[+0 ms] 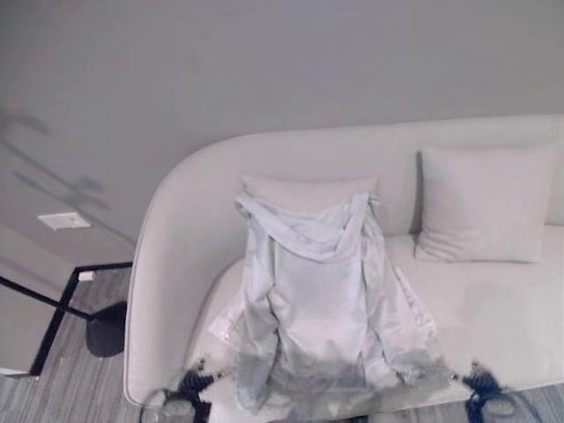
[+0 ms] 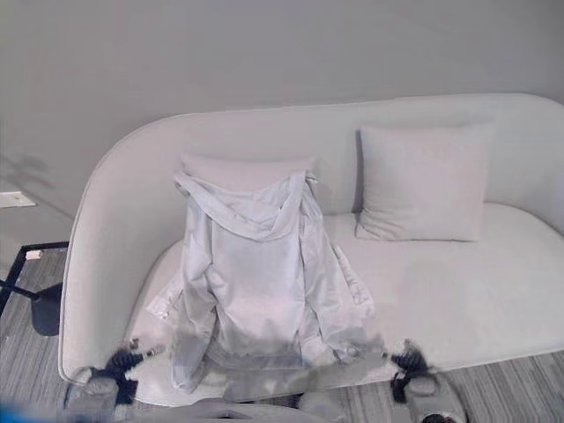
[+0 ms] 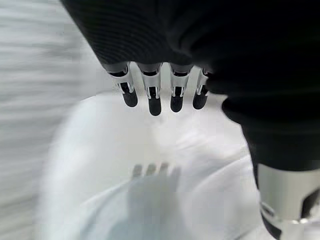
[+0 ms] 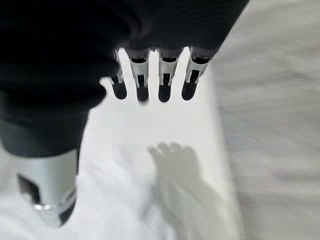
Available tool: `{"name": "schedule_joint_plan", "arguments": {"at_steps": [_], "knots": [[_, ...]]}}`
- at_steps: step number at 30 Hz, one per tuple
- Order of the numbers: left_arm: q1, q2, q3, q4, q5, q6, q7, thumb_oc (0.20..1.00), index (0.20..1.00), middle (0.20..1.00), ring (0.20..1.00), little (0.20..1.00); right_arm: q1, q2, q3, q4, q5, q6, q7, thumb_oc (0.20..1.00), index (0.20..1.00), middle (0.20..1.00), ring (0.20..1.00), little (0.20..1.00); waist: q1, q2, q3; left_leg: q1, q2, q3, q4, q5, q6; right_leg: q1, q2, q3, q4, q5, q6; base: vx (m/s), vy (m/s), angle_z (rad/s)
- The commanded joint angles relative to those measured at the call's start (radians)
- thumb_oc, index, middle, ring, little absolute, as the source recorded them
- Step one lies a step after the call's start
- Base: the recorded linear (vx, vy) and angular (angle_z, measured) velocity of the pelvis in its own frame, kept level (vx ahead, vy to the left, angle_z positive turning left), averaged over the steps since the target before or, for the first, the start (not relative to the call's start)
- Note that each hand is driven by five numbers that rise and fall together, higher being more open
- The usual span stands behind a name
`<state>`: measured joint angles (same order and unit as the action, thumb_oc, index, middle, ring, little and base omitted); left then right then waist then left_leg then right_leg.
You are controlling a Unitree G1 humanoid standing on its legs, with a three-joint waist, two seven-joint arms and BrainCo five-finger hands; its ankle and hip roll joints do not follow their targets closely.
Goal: Hang the clothes on the sofa on the clothes rack.
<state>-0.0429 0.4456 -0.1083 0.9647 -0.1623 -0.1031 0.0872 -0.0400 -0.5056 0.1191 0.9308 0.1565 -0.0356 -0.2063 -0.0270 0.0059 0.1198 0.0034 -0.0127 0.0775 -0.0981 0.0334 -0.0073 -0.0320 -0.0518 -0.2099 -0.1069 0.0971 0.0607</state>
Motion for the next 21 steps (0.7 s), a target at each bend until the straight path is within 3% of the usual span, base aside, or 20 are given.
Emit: {"name": "schedule_joint_plan", "arguments": {"at_steps": [1, 9, 21], "knots": [[-0.099, 0.034, -0.021, 0.033, -0.037, -0.052, 0.046, 1.0, 1.0, 1.0, 1.0, 1.0, -0.113, -0.039, 0.019, -0.028, -0.017, -0.051, -0.039, 1.0, 1.0, 1.0, 1.0, 1.0, 0.008, 0.016, 0.029, -0.004, 0.015, -0.04, 0.011, -0.024, -0.055, -0.005, -0.07, 0.051, 0.02, -0.021, 0.153, 0.0, 0.0, 0.0], [-0.411, 0.101, -0.161, -0.019, -0.07, -0.066, 0.136, 1.0, 1.0, 1.0, 1.0, 1.0, -0.49, -0.1, 0.196, -0.055, -0.006, -0.053, -0.107, 1.0, 1.0, 1.0, 1.0, 1.0, 0.008, 0.012, 0.097, -0.134, 0.02, -0.045, 0.011, 0.033, -0.069, -0.137, -0.066, 0.063, 0.02, 0.024, 0.154, -0.11, -0.016, -0.06], [-0.785, 0.175, -0.315, 0.024, -0.114, -0.07, 0.177, 1.0, 1.0, 1.0, 1.0, 1.0, -0.839, -0.157, 0.358, 0.016, 0.077, -0.054, -0.14, 1.0, 1.0, 1.0, 1.0, 1.0, 0.004, 0.01, 0.143, -0.313, 0.013, -0.053, 0.011, 0.102, -0.094, -0.299, -0.059, 0.062, 0.02, 0.075, 0.159, -0.05, -0.028, 0.07]]}}
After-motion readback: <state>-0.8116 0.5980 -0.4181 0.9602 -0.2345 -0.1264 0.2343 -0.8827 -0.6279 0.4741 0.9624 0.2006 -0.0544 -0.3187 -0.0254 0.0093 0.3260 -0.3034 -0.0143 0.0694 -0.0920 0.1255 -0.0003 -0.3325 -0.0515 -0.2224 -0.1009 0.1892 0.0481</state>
